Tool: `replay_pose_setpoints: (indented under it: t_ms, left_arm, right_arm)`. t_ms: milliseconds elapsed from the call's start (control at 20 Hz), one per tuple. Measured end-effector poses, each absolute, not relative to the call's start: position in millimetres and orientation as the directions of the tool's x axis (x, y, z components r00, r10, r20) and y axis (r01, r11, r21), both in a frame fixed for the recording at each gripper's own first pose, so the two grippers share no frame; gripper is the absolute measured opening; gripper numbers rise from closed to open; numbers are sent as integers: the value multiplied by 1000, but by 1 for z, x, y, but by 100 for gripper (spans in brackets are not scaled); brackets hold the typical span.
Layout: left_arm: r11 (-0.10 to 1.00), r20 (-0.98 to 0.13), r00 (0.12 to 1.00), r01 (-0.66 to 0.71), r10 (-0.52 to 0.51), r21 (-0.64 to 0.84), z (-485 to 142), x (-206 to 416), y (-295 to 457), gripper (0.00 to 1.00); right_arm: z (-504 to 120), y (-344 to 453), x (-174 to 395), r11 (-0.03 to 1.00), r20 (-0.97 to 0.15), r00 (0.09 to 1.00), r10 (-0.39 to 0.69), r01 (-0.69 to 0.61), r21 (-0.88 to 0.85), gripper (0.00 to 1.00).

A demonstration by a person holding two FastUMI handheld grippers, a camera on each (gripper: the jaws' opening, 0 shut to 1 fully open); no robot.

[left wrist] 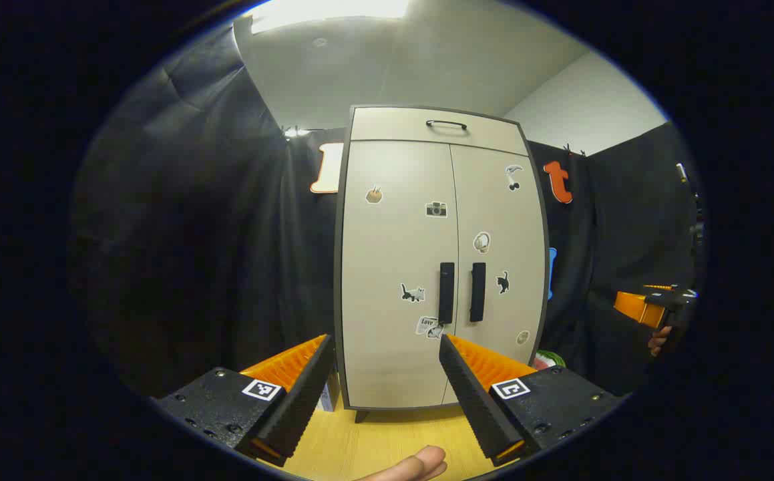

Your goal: Open the right door of the double-door shoe cabinet with the right hand, and open the left door with the left hand.

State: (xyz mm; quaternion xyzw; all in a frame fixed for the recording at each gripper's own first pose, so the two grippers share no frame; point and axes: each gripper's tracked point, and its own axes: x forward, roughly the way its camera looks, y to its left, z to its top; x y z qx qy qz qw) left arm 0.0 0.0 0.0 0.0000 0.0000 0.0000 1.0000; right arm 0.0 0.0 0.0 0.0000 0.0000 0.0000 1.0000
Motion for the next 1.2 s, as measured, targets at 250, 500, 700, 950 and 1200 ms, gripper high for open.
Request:
replay_pose_setpoints:
  t_ms: [250,500,700,950,1200]
  left_arm:
    - [999,-22,999,28,-29,-35,-9,5,6,99]
    - [999,-20,999,31,-32,-42,-10,2,12,99]
    - [999,-6,1000,27,-27,-35,-7,0,19,99]
    - [999,0,999,37,-37,-34,-7,-4,23,99]
    - [1000,13,1000,9,-8,-18,-9,-10,33,99]
  right_arm:
    - [-3,13,-2,999,0,1000,26,-26,-44,97]
    - [-7,24,-4,996,2,999,38,-37,-79,97]
    - [-12,32,2,995,-8,999,51,-51,-87,97]
    - [-14,53,16,995,-15,997,74,-75,-71,97]
    - [-1,99,50,987,16,991,137,-135,-89,97]
